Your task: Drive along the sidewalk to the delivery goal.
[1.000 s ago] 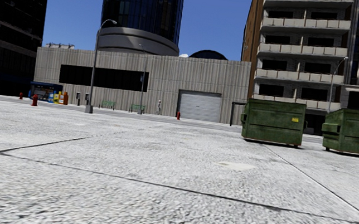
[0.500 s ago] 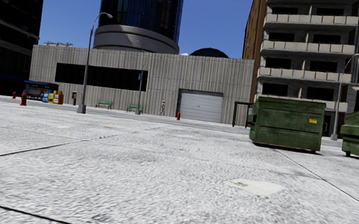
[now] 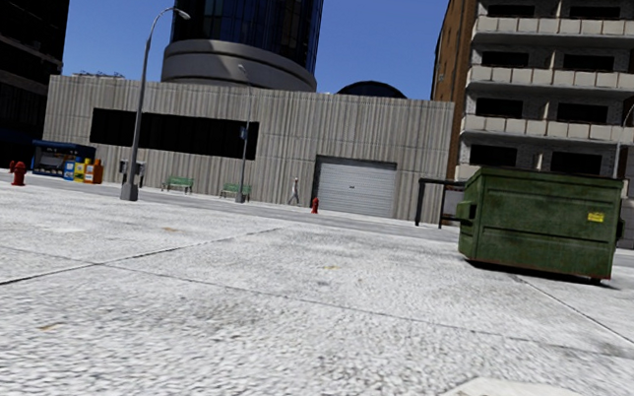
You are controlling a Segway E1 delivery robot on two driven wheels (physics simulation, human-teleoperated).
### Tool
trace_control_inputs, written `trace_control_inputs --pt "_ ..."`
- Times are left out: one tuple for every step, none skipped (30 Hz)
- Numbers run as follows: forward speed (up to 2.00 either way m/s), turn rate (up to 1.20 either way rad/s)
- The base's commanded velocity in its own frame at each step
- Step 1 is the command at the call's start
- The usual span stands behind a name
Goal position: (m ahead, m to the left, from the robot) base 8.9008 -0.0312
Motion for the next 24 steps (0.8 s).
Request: trace_control_inputs --pt "2.0 0.0" --pt "2.0 0.0" --pt "2.0 0.0" --pt "2.0 0.0" --pt "2.0 0.0" --pt "2.0 0.0" --pt "2.0 0.0" --pt "2.0 0.0" --pt "2.0 0.0" --pt "2.0 0.0" --pt "2.0 0.0" --pt "2.0 0.0" --pt "2.0 0.0" --pt "2.0 0.0" --pt "2.0 0.0" --pt "2.0 0.0" --pt "2.0 0.0" --pt "2.0 0.0" --pt "2.0 0.0" --pt "2.0 0.0" --pt "2.0 0.0" --pt "2.0 0.0" --pt "2.0 0.0" --pt "2.0 0.0"
